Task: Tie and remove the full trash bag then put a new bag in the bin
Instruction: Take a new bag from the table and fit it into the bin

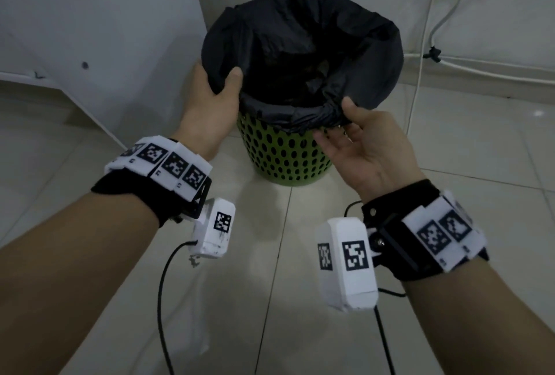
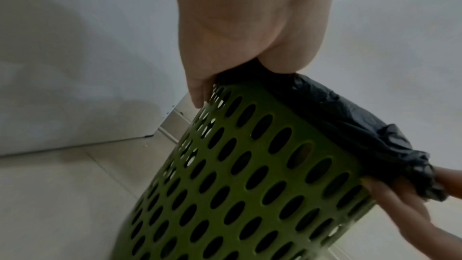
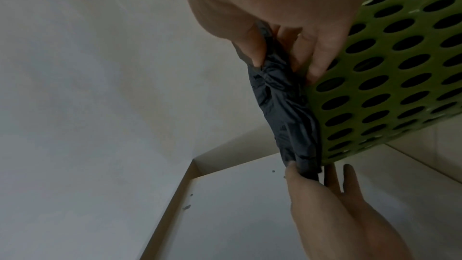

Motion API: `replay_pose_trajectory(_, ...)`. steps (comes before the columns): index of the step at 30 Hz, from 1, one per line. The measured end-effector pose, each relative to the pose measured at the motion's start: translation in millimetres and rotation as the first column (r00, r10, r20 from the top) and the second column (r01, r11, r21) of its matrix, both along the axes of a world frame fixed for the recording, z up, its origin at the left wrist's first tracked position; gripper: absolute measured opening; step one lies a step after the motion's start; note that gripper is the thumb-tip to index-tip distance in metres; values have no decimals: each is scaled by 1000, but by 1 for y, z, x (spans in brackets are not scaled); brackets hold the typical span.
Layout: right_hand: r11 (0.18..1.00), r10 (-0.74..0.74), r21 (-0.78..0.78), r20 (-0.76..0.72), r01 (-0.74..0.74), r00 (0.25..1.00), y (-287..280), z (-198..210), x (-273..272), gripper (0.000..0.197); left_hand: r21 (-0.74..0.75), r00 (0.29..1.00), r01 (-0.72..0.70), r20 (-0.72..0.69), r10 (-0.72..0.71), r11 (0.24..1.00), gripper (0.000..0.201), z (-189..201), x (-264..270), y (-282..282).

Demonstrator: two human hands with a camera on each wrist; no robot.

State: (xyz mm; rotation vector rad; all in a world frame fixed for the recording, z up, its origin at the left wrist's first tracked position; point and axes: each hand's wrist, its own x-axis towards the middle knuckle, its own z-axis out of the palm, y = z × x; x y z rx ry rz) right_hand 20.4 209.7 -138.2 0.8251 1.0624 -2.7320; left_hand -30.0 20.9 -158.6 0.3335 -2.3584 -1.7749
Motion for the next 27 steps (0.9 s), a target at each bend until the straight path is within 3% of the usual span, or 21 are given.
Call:
replay_pose_trajectory(3,999,45,-8,1,-45,999,-6,-4,5,20,136,996,-23,93,11,990,52,-5,3,4)
replay_pose_trajectory(8,995,20,-92,-37,-24,999,-16,-5,5,40,110,993,-46,111,33,993,50,-6,4,4)
replay_pose_trajectory(11,996,16,-86,-68,-22,998,-20,-10,5,42,167,991,-51,131,30,985,61,-3,5,5)
replay_pose_trajectory(14,990,137,-29,-85,-140,987,-24,-16,8,39,264,990,-101,119,71,959,68,-6,13,12)
replay_pose_trajectory(16,968,244,70,-35,-241,969,-24,-18,11,39,257,990,-129,79,112,958,70,-8,19,14)
replay_pose_trajectory(18,967,223,127,-8,-220,975,-21,-22,15,46,217,991,-124,66,113,968,68,-9,17,8)
replay_pose_trajectory(24,989,139,-46,-99,-144,985,-31,-18,12,28,95,991,-64,128,51,993,61,-4,5,-8)
replay_pose_trajectory(27,988,143,-34,-124,-148,982,-30,-21,12,31,92,995,-60,87,52,994,58,-4,7,-8)
